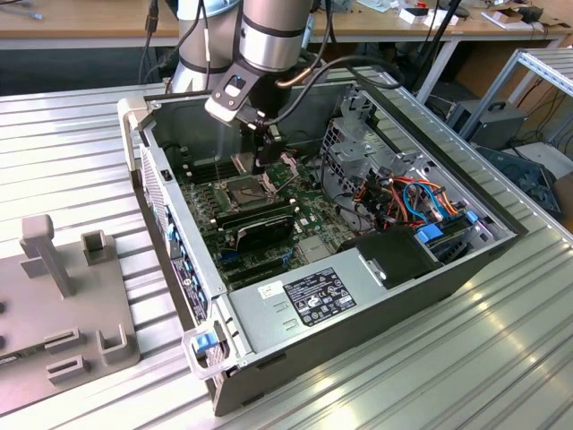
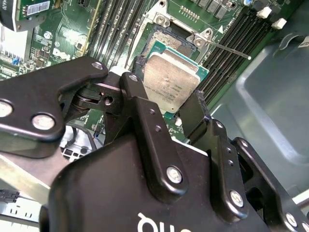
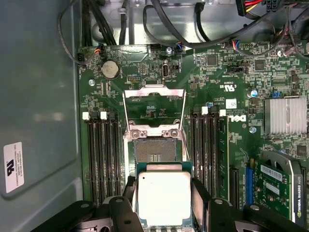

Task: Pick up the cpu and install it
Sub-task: 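Place the cpu into insertion slot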

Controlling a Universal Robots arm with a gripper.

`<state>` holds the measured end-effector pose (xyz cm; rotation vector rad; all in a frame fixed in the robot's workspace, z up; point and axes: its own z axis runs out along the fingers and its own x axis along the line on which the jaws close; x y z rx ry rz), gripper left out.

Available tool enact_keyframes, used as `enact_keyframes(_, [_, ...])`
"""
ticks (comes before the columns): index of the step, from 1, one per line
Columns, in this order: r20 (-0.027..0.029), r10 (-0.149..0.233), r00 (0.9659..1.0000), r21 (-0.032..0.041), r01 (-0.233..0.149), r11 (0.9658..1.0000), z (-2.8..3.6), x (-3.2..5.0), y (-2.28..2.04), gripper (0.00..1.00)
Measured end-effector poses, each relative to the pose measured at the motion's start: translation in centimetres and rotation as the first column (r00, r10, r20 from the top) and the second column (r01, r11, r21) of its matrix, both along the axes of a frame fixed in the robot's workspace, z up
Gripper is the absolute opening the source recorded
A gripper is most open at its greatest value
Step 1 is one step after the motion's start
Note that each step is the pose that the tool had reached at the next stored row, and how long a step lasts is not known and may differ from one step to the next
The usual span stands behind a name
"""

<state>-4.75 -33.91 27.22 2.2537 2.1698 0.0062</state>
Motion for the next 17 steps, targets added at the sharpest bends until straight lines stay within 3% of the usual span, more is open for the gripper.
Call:
enact_keyframes(10, [0.0204, 0.033, 0.9992, 0.0001, -0.033, 0.9995, -1.02, 0.01, 0.0, 0.55])
enact_keyframes(11, [0.0213, 0.041, 0.9989, 0.0001, -0.041, 0.9992, -1.37, 0.01, 0.0, 0.55])
enact_keyframes(12, [0.0215, 0.054, 0.9983, 0.0002, -0.054, 0.9986, -3.29, 0.0, 0.0, 0.55])
enact_keyframes(13, [0.0214, 0.055, 0.9983, 0.0001, -0.055, 0.9985, -4.54, 0.0, 0.0, 0.55])
enact_keyframes(15, [0.0212, 0.055, 0.9983, -0.0002, -0.055, 0.9985, -5.76, 0.0, -0.01, 0.55])
enact_keyframes(17, [0.0214, 0.055, 0.9983, 0.0, -0.055, 0.9985, -5.8, 0.0, 0.0, 0.55])
